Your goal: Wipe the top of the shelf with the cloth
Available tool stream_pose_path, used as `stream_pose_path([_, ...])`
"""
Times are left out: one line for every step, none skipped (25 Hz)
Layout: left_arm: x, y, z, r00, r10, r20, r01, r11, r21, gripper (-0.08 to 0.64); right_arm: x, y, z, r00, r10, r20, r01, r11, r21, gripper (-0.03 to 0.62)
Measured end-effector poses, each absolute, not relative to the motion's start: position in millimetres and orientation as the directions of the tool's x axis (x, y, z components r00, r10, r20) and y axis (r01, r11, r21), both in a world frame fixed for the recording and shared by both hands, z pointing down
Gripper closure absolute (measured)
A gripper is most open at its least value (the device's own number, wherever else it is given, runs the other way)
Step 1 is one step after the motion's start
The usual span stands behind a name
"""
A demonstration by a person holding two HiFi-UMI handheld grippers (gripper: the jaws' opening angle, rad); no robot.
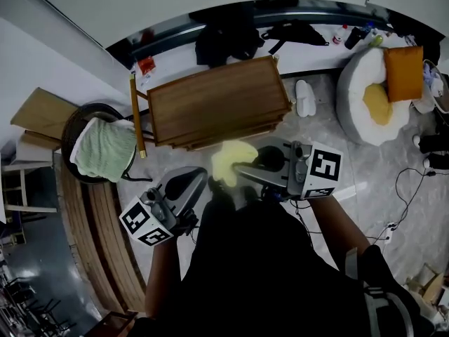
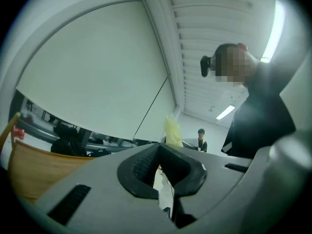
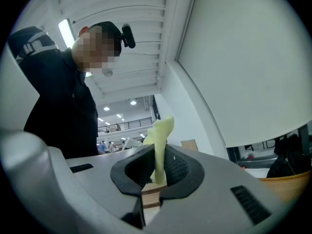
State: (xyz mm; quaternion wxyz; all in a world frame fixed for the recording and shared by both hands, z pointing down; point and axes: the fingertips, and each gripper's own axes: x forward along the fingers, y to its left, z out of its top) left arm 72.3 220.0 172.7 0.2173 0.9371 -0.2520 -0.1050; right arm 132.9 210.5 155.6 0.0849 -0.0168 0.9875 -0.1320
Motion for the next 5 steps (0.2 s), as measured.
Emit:
stream_pose_path([74.5,221.3,173.6,0.856,-0.511,-0.072,-0.431,-0.784,0.447,0.551,132.8,210.6,154.4,-0.984,-0.055,-0.167,-0.009,0.965,-0.263,0.551])
stream_pose_path([76.4,223.2,173.5,0.861,-0.504,-0.068,-0.426,-0.789,0.442,0.549,132.8,210.7,153.9,-0.984,-0.054,-0.168,-0.008,0.965,-0.263,0.552])
stream_pose_path([78.1,225.6,172.6,0.866,-0.495,-0.073,-0.417,-0.794,0.442,0.551,132.8,210.9,153.7,-0.984,-0.054,-0.168,-0.008,0.965,-0.264,0.551])
stream_pose_path([79.8,228.2,171.6,0.871,-0.485,-0.08,-0.405,-0.799,0.444,0.551,132.9,211.1,153.7,-0.985,-0.054,-0.166,-0.008,0.964,-0.264,0.552])
stream_pose_path([81.5,231.0,170.6,0.875,-0.475,-0.088,-0.392,-0.805,0.446,0.551,133.1,211.3,153.8,-0.985,-0.054,-0.164,-0.009,0.964,-0.265,0.551])
